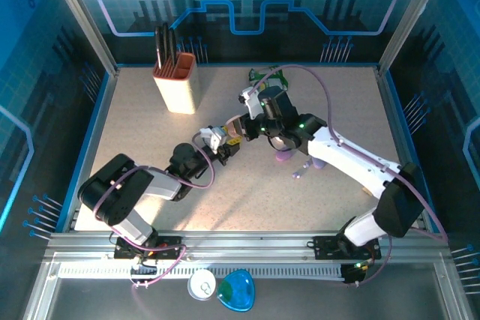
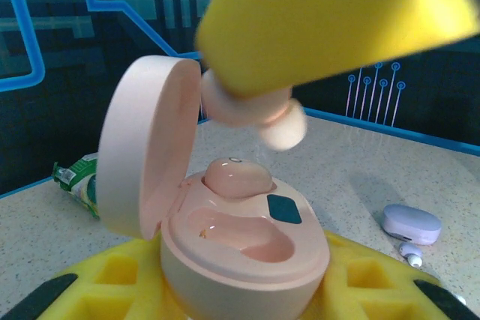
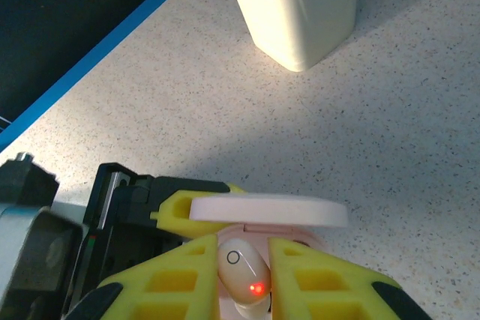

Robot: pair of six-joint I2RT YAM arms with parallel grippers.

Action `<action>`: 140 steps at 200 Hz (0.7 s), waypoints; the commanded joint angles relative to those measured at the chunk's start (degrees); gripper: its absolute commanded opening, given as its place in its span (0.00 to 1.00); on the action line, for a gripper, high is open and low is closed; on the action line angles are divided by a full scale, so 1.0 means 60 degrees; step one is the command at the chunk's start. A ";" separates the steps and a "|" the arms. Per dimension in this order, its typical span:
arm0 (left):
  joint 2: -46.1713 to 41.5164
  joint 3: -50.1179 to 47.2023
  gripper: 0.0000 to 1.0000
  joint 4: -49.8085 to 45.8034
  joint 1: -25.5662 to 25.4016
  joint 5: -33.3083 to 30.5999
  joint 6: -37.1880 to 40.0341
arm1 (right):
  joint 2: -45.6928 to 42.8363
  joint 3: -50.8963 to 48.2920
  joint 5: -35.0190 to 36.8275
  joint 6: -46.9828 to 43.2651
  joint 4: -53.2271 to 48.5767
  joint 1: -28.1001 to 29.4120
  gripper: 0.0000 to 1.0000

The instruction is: Insert wireless bluetooth earbuds into charging case

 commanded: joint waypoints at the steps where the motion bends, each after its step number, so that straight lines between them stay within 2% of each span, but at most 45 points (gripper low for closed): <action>1: 0.0145 0.0255 0.25 0.0265 -0.0210 -0.0476 0.0149 | 0.0238 0.0444 -0.0221 -0.0099 0.0163 0.0096 0.21; 140: 0.0275 0.0657 0.24 0.0273 -0.0463 -0.1352 -0.0717 | 0.0550 0.0016 -0.0293 0.0200 0.0324 0.0110 0.21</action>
